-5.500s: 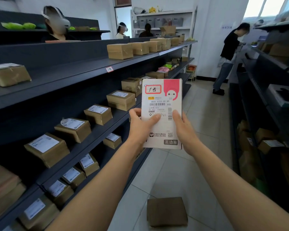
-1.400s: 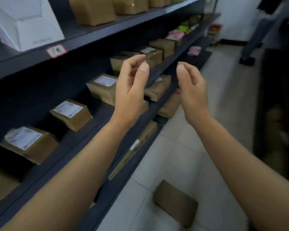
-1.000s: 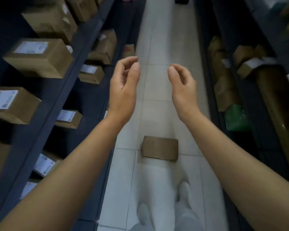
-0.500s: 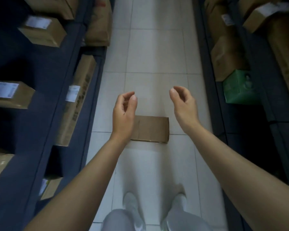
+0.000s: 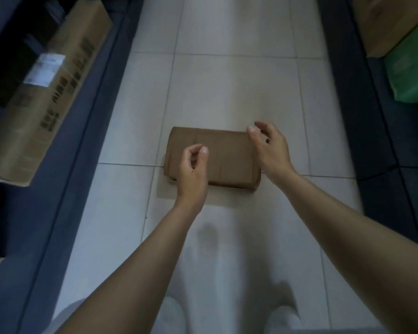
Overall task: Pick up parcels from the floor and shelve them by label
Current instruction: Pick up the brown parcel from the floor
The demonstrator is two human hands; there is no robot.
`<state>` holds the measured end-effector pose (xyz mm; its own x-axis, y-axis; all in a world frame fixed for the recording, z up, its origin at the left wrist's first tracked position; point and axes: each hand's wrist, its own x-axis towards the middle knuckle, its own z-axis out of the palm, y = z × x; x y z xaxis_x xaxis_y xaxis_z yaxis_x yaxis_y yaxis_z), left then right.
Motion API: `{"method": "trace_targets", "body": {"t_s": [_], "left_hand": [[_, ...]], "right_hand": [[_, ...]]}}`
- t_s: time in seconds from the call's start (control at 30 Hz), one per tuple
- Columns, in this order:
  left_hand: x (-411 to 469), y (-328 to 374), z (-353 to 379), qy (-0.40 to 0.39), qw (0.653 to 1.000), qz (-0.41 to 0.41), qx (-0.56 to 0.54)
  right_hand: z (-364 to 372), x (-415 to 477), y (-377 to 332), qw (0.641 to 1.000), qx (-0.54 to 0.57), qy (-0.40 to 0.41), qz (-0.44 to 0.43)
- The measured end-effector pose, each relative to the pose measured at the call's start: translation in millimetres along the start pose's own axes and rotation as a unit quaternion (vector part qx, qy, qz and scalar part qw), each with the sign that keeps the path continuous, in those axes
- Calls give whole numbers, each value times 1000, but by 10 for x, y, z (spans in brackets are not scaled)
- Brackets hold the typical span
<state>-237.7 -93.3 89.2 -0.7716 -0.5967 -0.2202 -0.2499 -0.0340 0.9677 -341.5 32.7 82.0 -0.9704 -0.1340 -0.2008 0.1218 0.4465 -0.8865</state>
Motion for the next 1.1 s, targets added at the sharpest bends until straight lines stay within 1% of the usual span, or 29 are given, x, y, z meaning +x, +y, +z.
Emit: {"method": "trace_targets", "body": {"t_s": [0.1, 0.17, 0.3, 0.47, 0.63, 0.77, 0.83, 1.0, 1.03, 1.1], "left_hand": [[87, -518, 130, 2, 1000, -21, 20], [159, -803, 210, 12, 998, -48, 28], [219, -1139, 312, 37, 993, -104, 46], [261, -1227, 324, 56, 983, -168, 43], [313, -1245, 358, 36, 973, -220, 60], [399, -1295, 402, 10, 963, -260, 67], [413, -1295, 423, 2, 960, -274, 60], [412, -1345, 471, -11, 958, -279, 63], [415, -1366, 485, -14, 958, -280, 62], [430, -1416, 506, -20, 958, -280, 62]], "right_hand": [[159, 225, 395, 999, -28, -28, -14], [232, 367, 599, 996, -68, -49, -29], [336, 610, 869, 982, -160, -76, -60], [396, 862, 1039, 949, -286, -127, -48], [517, 1116, 1106, 912, -379, -150, -41], [523, 1142, 1192, 889, -411, -203, 15], [495, 1080, 1236, 876, -438, -202, 23], [483, 961, 1334, 847, -492, -193, 51], [491, 950, 1354, 847, -494, -189, 51], [502, 975, 1372, 852, -492, -180, 25]]}}
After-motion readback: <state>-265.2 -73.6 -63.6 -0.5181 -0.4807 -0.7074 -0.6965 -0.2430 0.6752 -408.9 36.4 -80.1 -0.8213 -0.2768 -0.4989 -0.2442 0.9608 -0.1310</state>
